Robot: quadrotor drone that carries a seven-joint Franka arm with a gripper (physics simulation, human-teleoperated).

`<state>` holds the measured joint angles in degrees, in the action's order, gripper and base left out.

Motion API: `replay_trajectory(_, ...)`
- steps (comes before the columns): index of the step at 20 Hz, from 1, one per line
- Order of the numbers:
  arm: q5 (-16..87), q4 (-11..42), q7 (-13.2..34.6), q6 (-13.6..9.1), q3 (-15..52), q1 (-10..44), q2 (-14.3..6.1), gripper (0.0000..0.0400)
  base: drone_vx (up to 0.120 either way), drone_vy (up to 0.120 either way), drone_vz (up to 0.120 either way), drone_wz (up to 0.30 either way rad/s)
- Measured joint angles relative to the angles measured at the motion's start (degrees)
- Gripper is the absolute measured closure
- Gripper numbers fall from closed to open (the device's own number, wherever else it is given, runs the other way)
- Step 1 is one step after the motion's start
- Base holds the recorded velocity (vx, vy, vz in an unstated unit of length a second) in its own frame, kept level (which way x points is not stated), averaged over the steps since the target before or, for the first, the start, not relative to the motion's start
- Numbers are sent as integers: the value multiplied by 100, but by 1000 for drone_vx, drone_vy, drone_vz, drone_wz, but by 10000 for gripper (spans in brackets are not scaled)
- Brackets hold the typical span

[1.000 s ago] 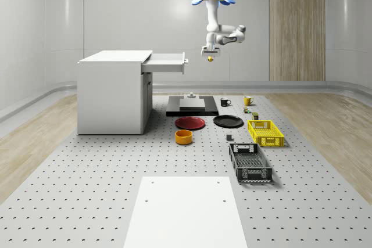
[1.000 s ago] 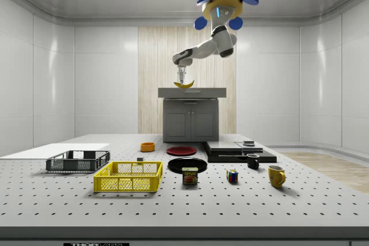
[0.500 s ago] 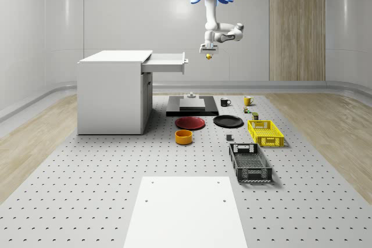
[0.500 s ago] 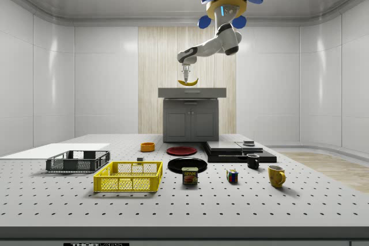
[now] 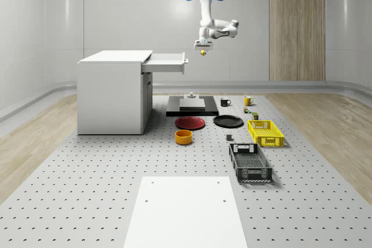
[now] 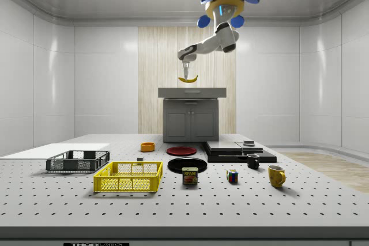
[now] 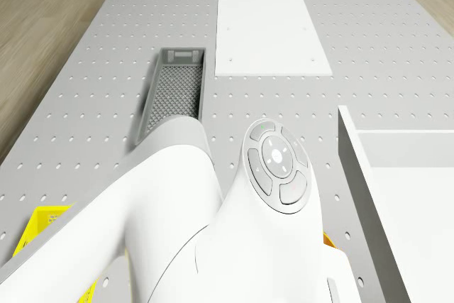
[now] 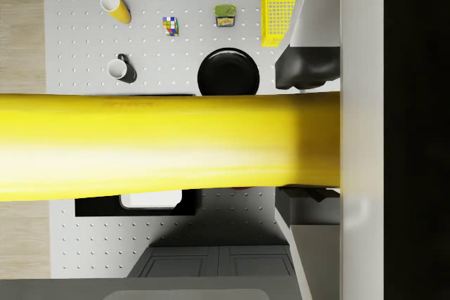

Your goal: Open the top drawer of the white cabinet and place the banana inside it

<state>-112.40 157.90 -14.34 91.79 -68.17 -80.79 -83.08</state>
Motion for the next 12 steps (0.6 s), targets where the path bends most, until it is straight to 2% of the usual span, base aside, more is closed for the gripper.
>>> replay_trajectory(1, 0, 0, 0, 0, 0, 0, 0, 211, 0, -120, 80, 0)
replay_trajectory(12, -2, 0, 1, -3, 0, 1, 3, 211, 0, -120, 0, 0)
